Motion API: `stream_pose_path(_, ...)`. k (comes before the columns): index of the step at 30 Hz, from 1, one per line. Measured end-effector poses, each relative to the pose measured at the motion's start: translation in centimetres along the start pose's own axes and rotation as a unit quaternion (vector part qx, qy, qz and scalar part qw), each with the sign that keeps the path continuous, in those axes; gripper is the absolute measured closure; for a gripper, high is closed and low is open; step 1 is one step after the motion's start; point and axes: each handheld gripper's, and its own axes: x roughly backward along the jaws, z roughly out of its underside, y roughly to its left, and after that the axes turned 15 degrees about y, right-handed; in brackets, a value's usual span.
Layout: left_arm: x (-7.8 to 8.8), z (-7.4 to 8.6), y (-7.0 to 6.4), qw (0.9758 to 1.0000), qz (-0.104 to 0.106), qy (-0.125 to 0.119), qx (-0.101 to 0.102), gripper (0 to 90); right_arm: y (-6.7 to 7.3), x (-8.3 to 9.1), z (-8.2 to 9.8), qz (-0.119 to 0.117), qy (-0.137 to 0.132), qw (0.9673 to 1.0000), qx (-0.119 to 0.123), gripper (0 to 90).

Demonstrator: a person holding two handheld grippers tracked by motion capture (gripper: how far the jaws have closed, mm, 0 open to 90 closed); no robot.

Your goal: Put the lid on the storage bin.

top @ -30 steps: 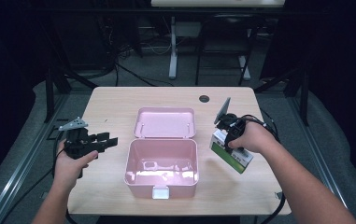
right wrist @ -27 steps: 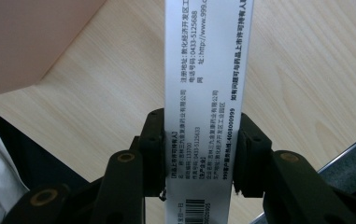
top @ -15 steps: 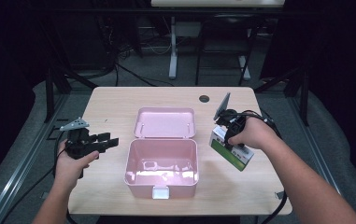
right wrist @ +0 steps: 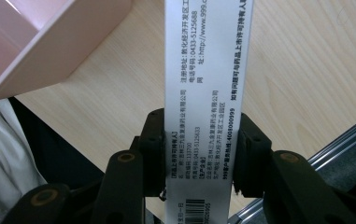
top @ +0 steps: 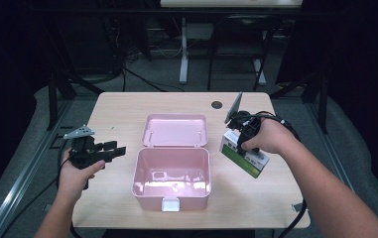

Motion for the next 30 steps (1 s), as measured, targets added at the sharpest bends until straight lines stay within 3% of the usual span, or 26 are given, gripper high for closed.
stream_pose_path(5, -0.1, 0.0, 0.0, 1.0, -0.001, 0.004, 0.0, 47.2, 0.5, 1.0, 0.0, 0.003, 0.0, 0.9999, 0.01, 61.4)
stream_pose_path(15, -0.2, 0.0, 0.0, 1.0, 0.001, 0.003, 0.0, 47.2, 1.8, 2.7, 0.0, 0.021, -0.017, 0.9979, 0.059, 61.4)
stream_pose_path(17, -0.2, 0.0, 0.0, 1.0, 0.001, 0.003, 0.0, 47.1, 2.4, 3.3, -0.1, 0.029, -0.019, 0.9962, 0.08, 61.5)
stream_pose_path(22, -0.2, 0.0, 0.1, 1.0, 0.002, 0.005, 0.0, 47.2, 3.2, 3.9, -0.3, 0.037, -0.02, 0.9937, 0.103, 61.4)
stream_pose_path(30, -0.2, 0.1, 0.1, 1.0, 0.001, 0.003, 0.001, 47.2, 4.9, 4.7, -1.0, 0.052, -0.022, 0.9866, 0.153, 61.4)
